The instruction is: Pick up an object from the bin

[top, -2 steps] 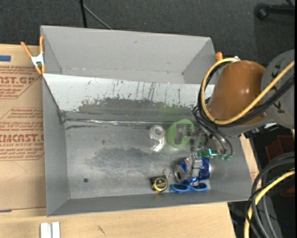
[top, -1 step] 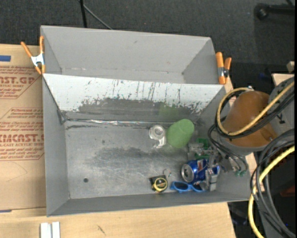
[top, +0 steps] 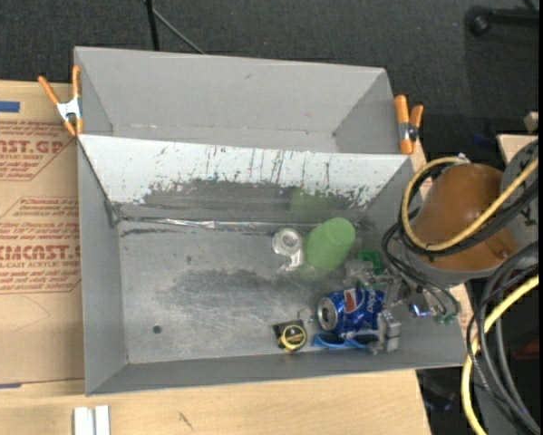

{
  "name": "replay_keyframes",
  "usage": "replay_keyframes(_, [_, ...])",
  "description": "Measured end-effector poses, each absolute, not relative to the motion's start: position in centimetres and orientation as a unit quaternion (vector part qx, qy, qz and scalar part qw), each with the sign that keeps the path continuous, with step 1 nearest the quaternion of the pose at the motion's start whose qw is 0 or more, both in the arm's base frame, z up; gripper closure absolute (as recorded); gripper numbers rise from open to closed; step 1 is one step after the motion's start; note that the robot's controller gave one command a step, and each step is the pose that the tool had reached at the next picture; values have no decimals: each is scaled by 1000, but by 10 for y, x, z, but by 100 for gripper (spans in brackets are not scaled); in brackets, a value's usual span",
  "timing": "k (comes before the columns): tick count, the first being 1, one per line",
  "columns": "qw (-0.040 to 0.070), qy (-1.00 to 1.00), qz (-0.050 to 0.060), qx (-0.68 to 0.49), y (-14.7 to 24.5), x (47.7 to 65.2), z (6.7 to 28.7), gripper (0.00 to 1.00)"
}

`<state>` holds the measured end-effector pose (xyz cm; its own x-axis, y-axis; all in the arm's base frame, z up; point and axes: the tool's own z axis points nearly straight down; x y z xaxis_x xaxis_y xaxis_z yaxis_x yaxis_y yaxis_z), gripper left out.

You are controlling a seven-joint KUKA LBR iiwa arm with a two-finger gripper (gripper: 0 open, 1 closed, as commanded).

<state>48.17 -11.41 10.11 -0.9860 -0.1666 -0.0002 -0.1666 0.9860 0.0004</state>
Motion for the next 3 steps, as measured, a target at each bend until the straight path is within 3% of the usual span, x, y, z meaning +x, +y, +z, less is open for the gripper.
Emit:
replay_keyframes(1, [1,991,0,-137,-108,488,108,0])
replay_keyframes(2, [4,981,-1,-195,-97,488,70,0])
replay_keyframes(3, [6,981,-1,-195,-97,490,70,0])
